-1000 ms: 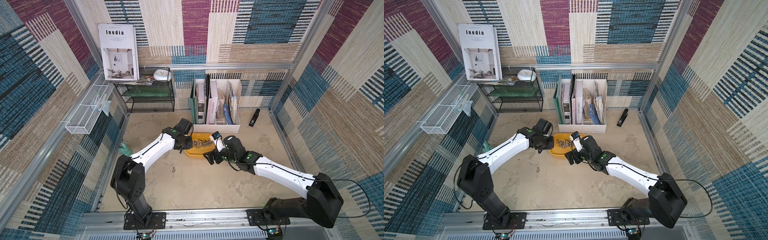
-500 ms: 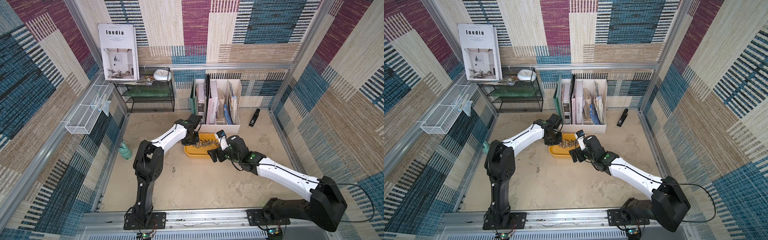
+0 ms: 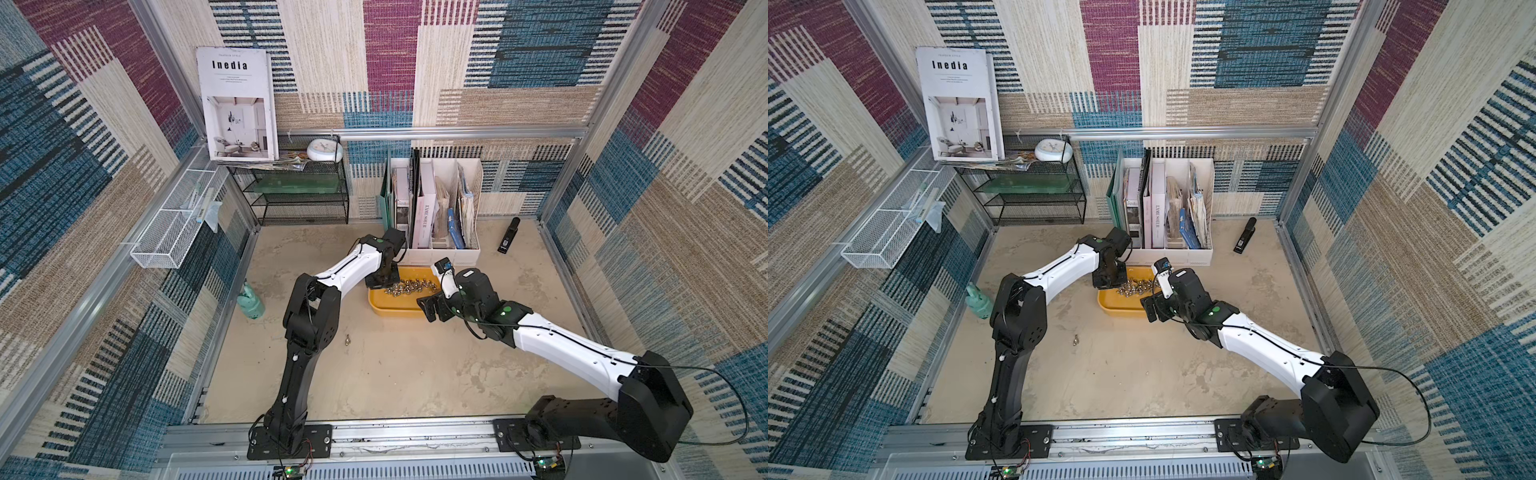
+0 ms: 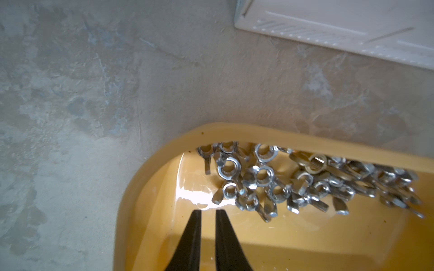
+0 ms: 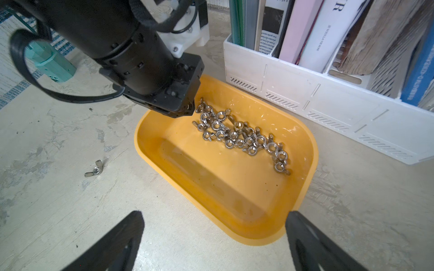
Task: Take out the wing nut from the storage box
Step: Pick up the wing nut from the storage box.
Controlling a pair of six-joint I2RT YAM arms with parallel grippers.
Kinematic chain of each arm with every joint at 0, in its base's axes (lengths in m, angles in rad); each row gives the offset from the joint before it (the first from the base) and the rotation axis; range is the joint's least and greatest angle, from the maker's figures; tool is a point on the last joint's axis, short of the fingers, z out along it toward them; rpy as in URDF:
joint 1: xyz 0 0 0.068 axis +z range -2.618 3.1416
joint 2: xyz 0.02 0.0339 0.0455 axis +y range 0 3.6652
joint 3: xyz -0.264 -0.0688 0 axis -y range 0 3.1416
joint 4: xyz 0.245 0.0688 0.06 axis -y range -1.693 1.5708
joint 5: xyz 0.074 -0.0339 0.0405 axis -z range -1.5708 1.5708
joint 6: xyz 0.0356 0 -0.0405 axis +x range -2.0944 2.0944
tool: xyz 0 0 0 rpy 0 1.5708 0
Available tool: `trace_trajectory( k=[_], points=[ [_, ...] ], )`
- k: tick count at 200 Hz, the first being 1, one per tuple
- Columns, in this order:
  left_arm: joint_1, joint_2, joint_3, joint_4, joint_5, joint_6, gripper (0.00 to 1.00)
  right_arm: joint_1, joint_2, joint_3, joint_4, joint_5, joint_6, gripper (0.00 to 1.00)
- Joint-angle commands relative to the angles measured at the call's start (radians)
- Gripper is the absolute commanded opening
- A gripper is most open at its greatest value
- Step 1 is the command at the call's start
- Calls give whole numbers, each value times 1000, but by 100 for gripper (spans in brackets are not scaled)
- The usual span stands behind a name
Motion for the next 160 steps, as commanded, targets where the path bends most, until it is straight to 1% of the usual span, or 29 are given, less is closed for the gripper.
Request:
trace_trajectory(
  k=[1, 39, 116, 160],
  points=[
    [5, 17, 15, -24, -18, -10, 18, -4, 8, 13, 8, -13, -10, 99],
    [13, 47, 37, -24, -12, -1, 20, -8, 17, 24, -2, -19, -20, 99],
    [17, 89, 75, -24, -12, 32, 22, -20, 31, 37, -9, -24, -25, 99],
    [20, 103, 82, -24, -19, 36, 20, -26, 42, 44, -8, -31, -27, 99]
  ],
)
